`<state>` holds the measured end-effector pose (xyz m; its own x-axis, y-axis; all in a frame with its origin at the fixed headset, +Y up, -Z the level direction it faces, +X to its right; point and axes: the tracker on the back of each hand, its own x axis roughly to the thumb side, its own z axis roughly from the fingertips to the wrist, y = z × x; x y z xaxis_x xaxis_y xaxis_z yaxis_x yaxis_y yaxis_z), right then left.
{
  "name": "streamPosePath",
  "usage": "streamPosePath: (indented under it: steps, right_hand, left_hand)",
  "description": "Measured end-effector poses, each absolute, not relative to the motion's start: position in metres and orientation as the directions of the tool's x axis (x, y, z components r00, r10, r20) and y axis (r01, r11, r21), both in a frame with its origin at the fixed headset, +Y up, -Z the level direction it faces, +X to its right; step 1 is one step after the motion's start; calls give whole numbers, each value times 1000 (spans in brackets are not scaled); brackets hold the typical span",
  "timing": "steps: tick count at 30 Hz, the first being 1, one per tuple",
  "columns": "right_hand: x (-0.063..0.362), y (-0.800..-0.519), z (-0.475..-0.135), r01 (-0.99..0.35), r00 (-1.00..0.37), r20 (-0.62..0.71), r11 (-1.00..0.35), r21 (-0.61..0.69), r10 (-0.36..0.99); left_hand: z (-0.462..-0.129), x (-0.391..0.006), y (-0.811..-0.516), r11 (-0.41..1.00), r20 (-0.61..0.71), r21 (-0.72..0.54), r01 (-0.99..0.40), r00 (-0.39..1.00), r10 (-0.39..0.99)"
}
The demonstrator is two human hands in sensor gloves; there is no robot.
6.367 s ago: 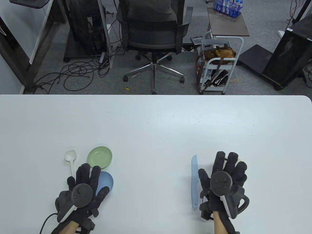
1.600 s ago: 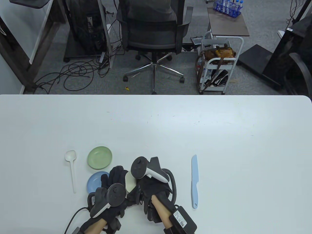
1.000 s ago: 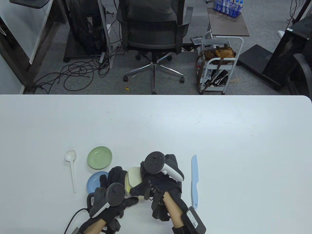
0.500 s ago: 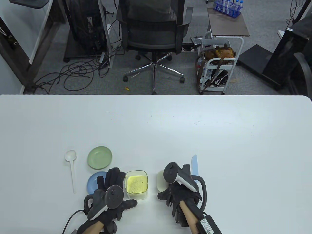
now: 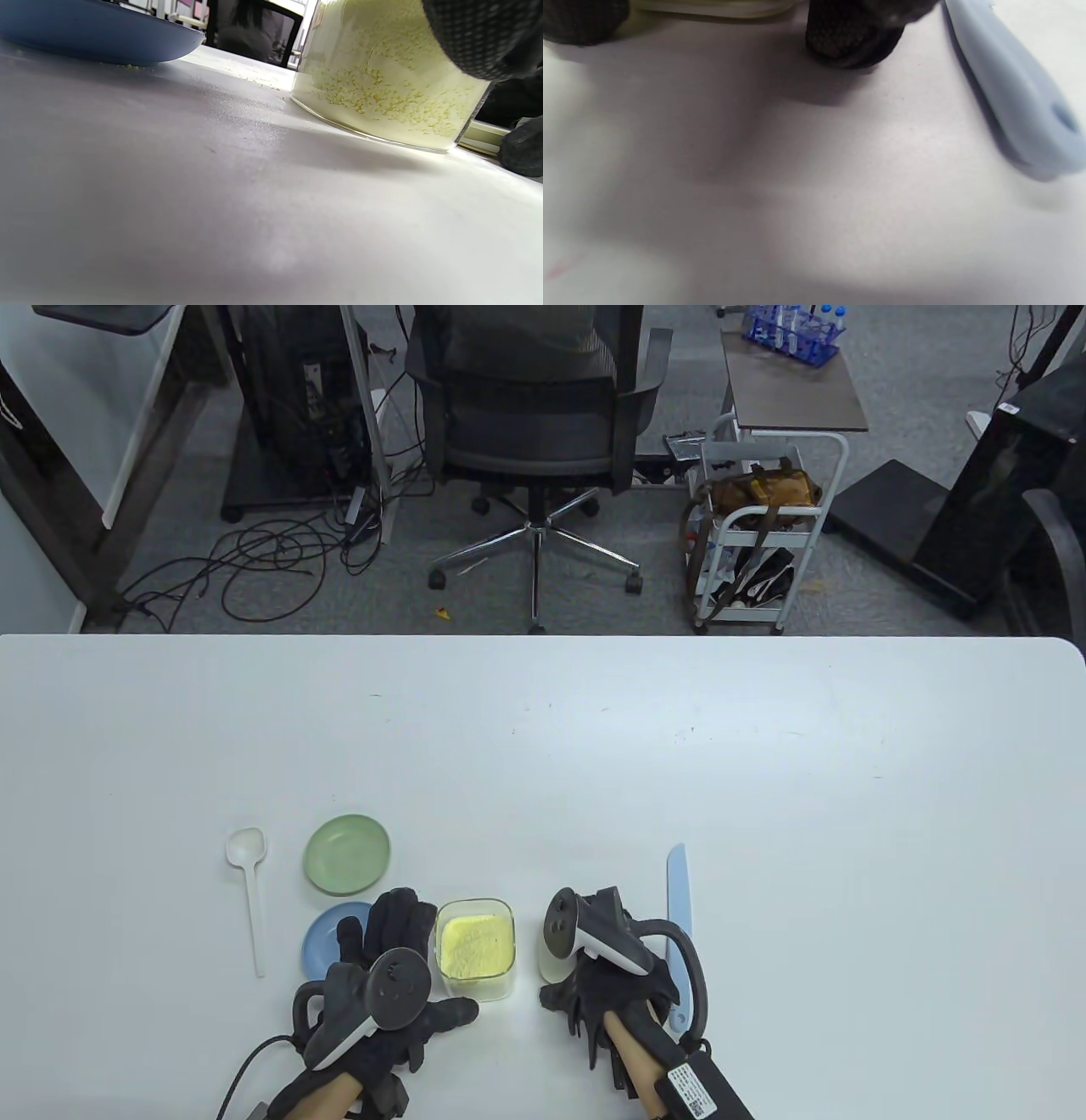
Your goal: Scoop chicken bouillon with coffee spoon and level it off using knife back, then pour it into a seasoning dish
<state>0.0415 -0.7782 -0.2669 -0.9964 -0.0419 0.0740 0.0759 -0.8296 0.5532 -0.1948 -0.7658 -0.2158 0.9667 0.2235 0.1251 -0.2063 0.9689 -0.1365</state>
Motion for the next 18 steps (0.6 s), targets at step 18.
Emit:
streamPosePath:
  steps: [18]
  right_hand:
    - [78, -722, -233, -300, -938, 138, -944, 140, 318]
  left_hand:
    - [-216, -195, -766, 970, 128, -131, -205, 967, 222]
